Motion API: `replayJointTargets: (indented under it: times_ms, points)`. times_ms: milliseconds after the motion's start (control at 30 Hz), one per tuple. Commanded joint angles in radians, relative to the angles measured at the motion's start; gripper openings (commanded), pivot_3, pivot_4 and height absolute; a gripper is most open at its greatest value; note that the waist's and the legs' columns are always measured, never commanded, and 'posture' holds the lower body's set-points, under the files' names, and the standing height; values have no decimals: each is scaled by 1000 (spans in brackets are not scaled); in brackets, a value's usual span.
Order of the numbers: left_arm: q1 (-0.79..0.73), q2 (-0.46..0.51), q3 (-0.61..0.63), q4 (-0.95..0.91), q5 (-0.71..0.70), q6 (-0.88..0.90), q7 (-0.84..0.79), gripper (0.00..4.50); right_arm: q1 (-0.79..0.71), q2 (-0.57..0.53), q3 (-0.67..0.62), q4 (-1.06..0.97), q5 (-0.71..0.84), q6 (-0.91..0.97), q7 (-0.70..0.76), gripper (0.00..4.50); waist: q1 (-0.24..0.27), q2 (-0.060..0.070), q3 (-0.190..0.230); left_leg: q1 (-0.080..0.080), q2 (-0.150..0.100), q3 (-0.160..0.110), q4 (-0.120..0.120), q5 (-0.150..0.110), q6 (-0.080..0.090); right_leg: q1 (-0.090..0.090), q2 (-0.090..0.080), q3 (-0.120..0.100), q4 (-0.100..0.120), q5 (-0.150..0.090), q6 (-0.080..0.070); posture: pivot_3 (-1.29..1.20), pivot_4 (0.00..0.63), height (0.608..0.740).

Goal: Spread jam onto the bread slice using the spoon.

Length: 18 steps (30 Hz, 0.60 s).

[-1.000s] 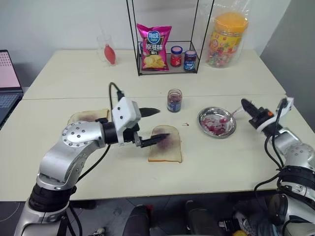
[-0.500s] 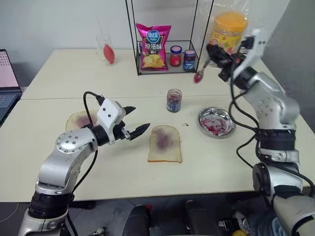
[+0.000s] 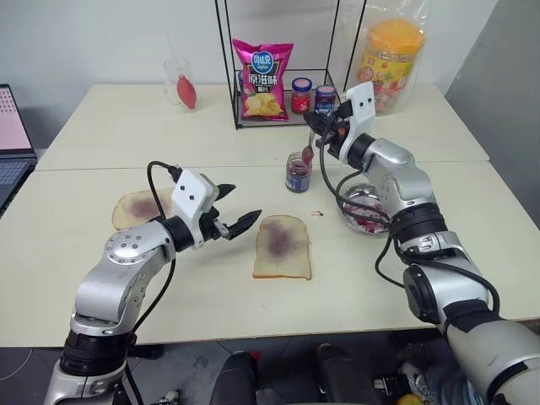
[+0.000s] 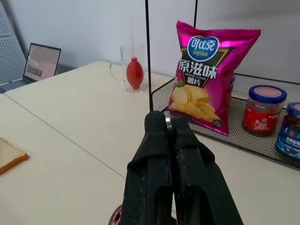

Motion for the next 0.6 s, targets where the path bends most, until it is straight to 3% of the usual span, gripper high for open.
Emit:
replayJointTargets:
  times_ms: [33,467,600]
  points:
    - [-15,1,3,-42,-9,-5,3,4128,-51,14,-16,-5,-8,-37,15,15,0,0,0,0,0,0,0,0,0,0,0,0,0,0,0,0,150,740]
    - [-29,-5,-6,-33,2,-9,14,4128,-45,51,2,136,-104,-156,-2,15,-2,0,0,0,0,0,0,0,0,0,0,0,0,0,0,0,150,740]
    - [-31,-3,-2,-22,6,-12,18,4128,-45,73,-37,188,-78,-116,-20,15,-3,0,0,0,0,0,0,0,0,0,0,0,0,0,0,0,150,740]
